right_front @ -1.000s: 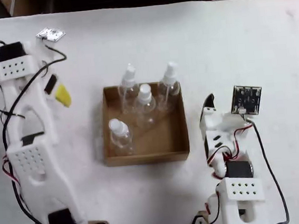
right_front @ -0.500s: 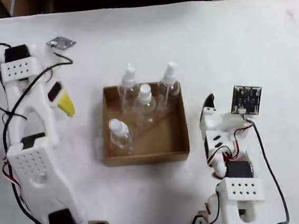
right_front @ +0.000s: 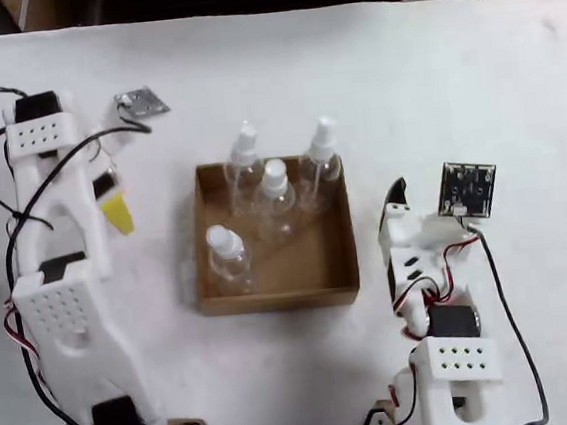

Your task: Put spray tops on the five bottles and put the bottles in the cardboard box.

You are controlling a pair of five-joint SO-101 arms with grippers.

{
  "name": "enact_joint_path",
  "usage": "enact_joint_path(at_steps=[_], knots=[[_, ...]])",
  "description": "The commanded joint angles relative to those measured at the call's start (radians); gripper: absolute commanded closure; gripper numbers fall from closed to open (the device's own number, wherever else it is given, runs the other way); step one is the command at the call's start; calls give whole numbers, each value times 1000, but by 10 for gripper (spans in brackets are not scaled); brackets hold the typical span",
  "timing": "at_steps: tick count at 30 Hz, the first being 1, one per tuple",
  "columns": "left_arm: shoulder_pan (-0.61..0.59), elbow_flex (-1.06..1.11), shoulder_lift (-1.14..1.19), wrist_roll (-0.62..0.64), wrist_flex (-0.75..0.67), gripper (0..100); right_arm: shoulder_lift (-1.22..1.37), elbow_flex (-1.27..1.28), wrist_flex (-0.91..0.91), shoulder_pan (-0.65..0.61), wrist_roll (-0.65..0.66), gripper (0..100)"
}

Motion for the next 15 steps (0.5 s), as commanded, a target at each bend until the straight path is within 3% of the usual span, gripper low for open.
enact_joint_path(at_steps=[1,15], knots=[[-8,9,-70,-15,-71,769,-5,-5,-19,-5,15,765],[-73,6,41,-18,-160,770,-5,-5,-21,-30,52,765]])
